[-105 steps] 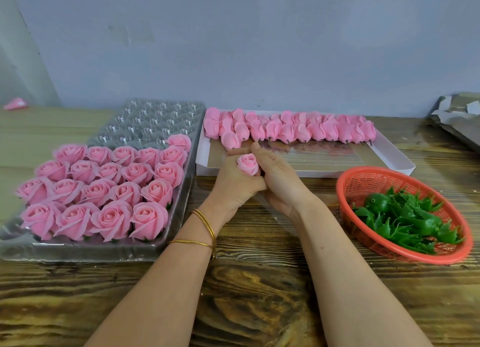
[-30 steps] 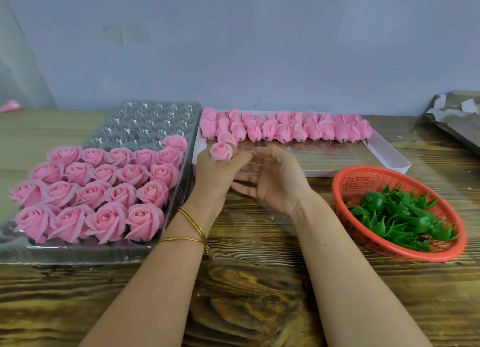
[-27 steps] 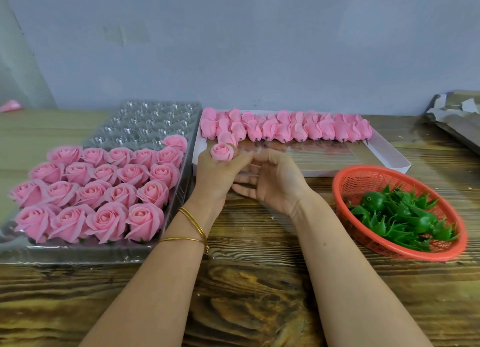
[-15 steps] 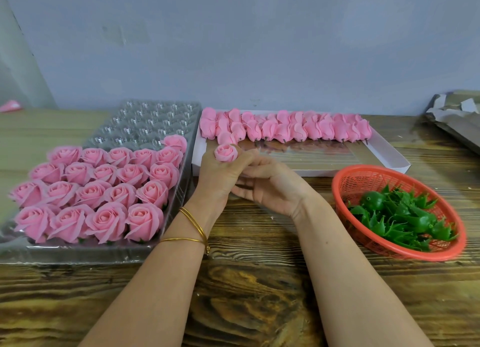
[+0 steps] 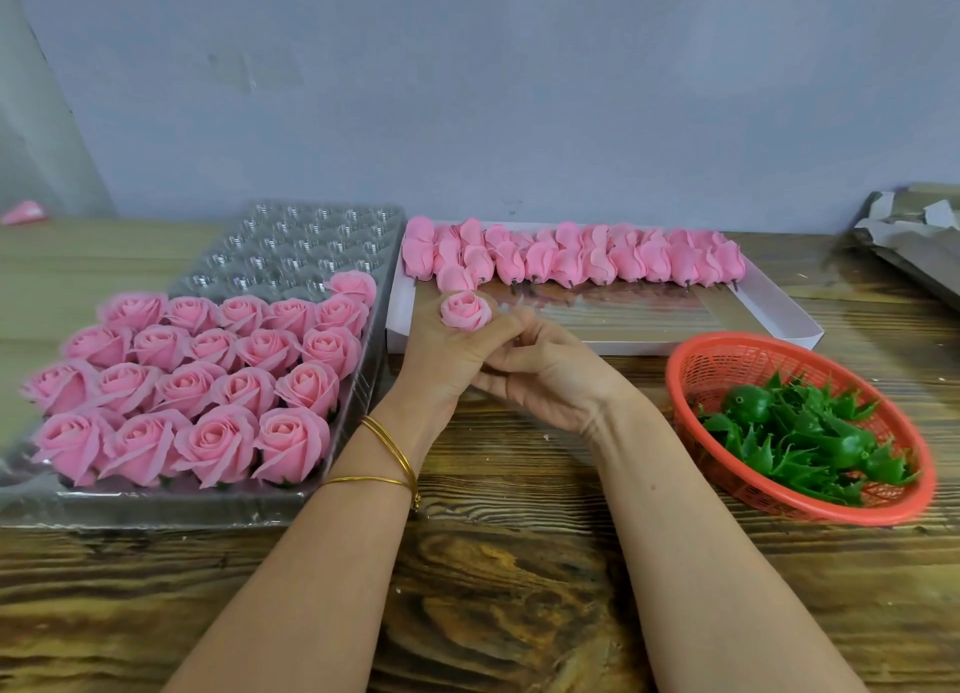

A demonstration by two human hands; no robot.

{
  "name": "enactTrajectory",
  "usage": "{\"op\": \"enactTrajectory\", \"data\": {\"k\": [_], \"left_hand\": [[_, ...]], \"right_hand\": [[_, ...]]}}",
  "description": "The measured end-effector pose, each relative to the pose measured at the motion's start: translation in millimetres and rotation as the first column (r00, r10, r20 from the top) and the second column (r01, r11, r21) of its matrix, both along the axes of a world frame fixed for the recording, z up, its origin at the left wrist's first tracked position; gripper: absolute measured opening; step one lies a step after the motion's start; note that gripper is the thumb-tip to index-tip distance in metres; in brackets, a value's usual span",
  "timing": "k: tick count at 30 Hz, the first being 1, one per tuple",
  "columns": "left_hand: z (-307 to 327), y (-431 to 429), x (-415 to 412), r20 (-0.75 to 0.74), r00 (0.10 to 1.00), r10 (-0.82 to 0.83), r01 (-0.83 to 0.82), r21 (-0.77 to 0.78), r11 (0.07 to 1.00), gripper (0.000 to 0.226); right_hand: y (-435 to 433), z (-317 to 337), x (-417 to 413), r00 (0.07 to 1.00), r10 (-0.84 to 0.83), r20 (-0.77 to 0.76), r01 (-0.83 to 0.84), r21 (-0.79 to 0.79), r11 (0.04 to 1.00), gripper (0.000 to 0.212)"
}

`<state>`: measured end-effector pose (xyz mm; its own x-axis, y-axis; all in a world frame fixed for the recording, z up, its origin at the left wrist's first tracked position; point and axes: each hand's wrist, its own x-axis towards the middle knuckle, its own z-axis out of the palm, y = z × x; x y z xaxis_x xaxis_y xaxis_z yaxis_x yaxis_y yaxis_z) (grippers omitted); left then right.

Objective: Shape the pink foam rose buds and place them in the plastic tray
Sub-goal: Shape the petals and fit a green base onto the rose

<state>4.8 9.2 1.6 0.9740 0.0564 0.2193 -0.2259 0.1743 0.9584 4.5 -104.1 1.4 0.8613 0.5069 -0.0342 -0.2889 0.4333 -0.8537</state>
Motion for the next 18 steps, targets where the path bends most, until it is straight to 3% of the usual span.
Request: {"op": "enactTrajectory", "data": {"k": [6,12,18], "left_hand": [[-0.5,1.4,0.2,0.026,1.0,-0.011,0.01,0.023,1.0,0.014],[2.8,3.8,0.4,-0.009,0.999,0.036,-0.035,0.048,0.998,0.066],[-0.7,2.1,1.2,-0.013,0.995,0.094,-0.093,0.063,0.994,0.065]], "right_hand": [[0.2,2.6,-0.9,0.999,0.001,0.052,0.002,-0.057,0.998,0.049],[2.1,4.1,-2.6,0.998,-0.021,0.06,0.026,-0.079,0.997,0.04],[4.9,1.7,-2.9,0.993,-0.057,0.104,0.065,-0.079,0.995,0.041]]}}
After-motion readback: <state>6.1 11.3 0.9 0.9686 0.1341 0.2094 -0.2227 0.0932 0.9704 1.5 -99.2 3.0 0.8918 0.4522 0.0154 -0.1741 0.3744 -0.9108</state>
